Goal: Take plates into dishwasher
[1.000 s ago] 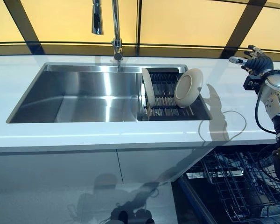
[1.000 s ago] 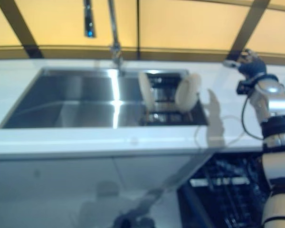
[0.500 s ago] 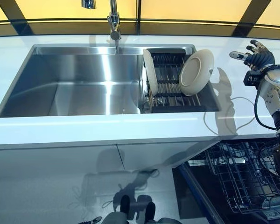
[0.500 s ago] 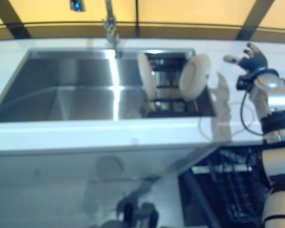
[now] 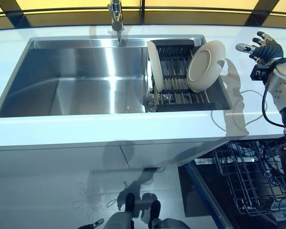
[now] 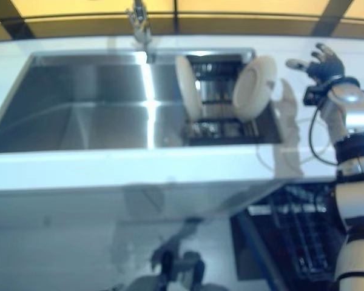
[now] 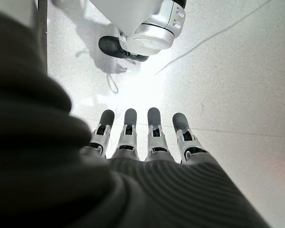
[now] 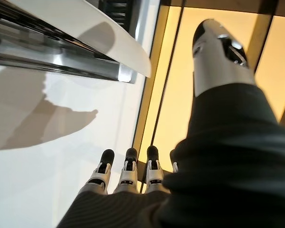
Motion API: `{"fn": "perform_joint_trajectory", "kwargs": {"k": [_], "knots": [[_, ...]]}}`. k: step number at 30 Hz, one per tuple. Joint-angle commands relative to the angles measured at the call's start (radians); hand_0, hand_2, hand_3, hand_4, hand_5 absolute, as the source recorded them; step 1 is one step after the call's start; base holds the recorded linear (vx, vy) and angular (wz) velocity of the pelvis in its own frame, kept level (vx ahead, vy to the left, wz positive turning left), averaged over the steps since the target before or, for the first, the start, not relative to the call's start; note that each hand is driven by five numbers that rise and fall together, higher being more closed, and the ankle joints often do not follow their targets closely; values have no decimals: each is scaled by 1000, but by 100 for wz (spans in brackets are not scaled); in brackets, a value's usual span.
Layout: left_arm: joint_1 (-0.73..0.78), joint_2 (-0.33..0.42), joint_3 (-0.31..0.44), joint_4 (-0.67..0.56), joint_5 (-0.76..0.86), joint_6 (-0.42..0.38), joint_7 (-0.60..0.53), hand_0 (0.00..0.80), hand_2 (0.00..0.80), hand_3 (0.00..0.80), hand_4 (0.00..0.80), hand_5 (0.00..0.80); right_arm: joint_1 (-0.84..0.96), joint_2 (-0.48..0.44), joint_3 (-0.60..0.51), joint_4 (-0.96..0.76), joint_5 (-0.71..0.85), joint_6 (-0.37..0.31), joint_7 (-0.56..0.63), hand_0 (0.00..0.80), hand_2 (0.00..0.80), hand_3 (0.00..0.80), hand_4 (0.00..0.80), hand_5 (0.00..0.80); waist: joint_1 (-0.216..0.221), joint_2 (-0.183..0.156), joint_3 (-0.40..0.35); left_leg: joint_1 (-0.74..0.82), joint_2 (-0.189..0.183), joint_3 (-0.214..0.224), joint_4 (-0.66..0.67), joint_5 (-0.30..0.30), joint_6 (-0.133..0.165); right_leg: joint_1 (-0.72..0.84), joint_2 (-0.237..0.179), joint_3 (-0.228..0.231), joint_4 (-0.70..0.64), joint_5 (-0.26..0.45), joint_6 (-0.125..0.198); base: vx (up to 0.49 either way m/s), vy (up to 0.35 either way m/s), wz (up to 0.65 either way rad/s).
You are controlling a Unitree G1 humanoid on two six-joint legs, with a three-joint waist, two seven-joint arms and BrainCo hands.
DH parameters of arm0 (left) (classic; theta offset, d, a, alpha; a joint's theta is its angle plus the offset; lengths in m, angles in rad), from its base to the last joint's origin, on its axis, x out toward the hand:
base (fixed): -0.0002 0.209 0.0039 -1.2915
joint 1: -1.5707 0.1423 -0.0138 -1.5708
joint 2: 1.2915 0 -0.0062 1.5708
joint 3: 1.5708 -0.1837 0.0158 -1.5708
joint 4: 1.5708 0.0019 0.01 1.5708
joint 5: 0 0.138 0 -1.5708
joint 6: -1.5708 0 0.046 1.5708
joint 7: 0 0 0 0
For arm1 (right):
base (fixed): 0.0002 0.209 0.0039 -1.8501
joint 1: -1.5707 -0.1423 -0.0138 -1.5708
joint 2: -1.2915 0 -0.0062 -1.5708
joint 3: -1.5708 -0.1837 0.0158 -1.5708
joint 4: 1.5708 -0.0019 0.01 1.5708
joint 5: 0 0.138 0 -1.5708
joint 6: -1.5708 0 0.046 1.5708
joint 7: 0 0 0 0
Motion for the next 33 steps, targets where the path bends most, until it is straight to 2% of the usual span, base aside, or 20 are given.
{"fn": "perform_joint_trajectory", "kwargs": {"k": [1,18,33], "knots": [[-15,20,-43,21,-32,2,-6,0,0,0,0,0,-97,-23,53,-43,30,-28,-9,0,0,0,0,0,34,-34,-28,-29,48,-25,-8,18,-71,-56,-131,21,-3,106,139,0,0,0],[-20,13,-50,23,-46,-25,-15,0,0,0,0,0,-77,48,52,-61,20,-21,10,0,0,0,0,0,39,-27,-20,-31,45,-24,-8,17,-71,-60,-137,19,-3,110,140,0,0,0],[-20,3,-50,15,-65,-36,-3,0,0,0,0,0,-58,70,51,-83,18,-9,9,0,0,0,0,0,38,-21,-9,-30,42,-21,-8,16,-69,-63,-143,21,-3,113,141,0,0,0]]}}
